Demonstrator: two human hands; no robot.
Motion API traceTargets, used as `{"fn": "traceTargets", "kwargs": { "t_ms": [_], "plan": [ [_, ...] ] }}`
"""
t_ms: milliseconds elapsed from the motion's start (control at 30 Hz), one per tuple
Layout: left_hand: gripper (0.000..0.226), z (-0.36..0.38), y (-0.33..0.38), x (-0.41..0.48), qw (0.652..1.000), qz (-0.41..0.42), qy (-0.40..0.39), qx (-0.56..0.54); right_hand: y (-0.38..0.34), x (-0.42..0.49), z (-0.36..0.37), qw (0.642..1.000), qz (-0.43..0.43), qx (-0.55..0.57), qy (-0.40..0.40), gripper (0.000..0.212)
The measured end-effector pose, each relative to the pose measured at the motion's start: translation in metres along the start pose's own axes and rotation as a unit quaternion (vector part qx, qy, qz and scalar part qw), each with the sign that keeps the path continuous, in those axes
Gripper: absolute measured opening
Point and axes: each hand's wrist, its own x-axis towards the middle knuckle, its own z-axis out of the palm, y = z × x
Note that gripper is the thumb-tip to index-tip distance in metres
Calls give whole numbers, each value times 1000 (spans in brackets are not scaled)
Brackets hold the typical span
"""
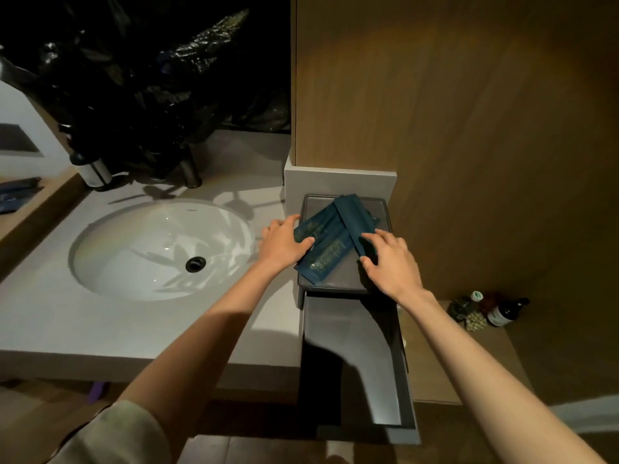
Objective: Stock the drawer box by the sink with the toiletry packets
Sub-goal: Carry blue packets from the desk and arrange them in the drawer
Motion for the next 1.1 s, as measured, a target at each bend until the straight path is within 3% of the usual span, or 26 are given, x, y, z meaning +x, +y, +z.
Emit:
{"fn": "traceTargets", "kwargs": {
  "t_ms": [200, 433, 633, 767, 900, 1100],
  "plan": [
    [70, 5, -9, 17, 1000, 0, -24, -12, -1, 13, 14, 999, 32, -16, -35, 55],
    [46, -7, -12, 20, 998, -5, -20, -52, -4, 14, 11, 999, 31, 20, 25, 48],
    [38, -33, -21, 6, 996, -4, 36, -81, 0, 10, -8, 990, 21, 112, 79, 39],
    [43, -44, -27, -22, 978, -15, 59, -200, -3, -3, -29, 957, 45, 270, 92, 25],
    [59, -51, -19, -73, 928, 12, 30, -371, -14, -33, -44, 911, 64, 405, 45, 17],
    [25, -28, -21, -138, 899, 14, -17, -437, -31, -86, -41, 867, 84, 492, -1, 17]
  ]
}}
